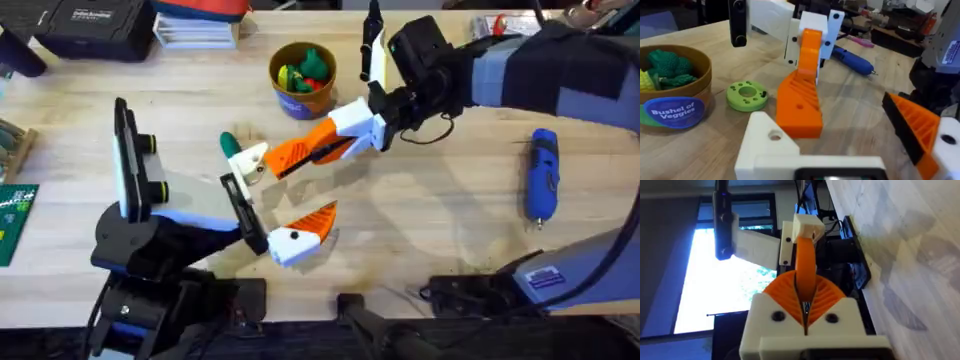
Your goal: Pick up the gripper from the table and insert it into the empty holder that is missing its gripper. Then pick up a screw, insert it into the mounting hole, and use the screwdriver to tighten it. Finally, clean up the table by picking up the vegetable and placing it into the bucket.
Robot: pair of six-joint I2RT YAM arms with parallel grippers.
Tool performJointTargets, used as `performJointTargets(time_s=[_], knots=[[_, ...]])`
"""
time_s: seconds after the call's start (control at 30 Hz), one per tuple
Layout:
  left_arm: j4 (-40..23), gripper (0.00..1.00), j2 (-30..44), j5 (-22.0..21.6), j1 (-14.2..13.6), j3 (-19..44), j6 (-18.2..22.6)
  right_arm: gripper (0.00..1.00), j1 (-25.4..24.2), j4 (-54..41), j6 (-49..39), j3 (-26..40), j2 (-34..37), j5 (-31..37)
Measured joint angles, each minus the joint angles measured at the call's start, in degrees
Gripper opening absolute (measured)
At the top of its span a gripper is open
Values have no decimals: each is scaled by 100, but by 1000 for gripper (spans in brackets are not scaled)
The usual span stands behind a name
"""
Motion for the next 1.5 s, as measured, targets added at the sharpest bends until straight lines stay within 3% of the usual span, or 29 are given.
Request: performJointTargets(time_s=[0.43,1.03,1.5], knots=[[-15,986,0,-1,2,0,0,8,103,262,168,0,149,9],[7,986,2,-535,114,0,-66,8,422,1869,2078,9,342,189],[7,986,2,-629,131,0,-212,8,446,2400,2636,72,662,-85]])
